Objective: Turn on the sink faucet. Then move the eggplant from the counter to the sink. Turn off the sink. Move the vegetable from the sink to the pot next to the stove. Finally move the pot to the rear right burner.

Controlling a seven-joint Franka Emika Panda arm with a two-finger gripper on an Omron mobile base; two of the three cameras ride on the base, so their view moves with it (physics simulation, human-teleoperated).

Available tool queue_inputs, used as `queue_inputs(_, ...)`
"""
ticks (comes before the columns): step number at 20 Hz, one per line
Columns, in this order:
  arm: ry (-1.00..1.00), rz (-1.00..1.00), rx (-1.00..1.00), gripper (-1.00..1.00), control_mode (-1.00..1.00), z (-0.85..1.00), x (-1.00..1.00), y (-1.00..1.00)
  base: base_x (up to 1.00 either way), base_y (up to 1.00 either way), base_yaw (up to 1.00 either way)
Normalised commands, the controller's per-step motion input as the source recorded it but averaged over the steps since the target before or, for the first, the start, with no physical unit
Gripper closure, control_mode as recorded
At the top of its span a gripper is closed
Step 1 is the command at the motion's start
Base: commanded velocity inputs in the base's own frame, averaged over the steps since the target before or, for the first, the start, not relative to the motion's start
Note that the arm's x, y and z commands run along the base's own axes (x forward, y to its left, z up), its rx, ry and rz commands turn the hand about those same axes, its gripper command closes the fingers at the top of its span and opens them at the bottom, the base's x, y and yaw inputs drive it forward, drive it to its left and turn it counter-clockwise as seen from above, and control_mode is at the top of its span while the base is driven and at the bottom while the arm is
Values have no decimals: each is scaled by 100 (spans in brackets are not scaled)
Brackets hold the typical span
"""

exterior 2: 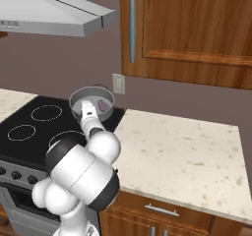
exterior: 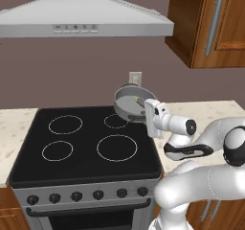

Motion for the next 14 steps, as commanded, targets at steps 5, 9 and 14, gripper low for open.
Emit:
queue_inputs(5, 11, 9, -4, 100, -100, 6, 0, 44, 0, 0, 0)
queue_inputs(9, 7, 2, -1, 100, -100, 0, 3, 6, 0, 0, 0)
queue_inputs(14, 2, 0, -1, 100, -100, -3, 14, 0, 0, 0, 0)
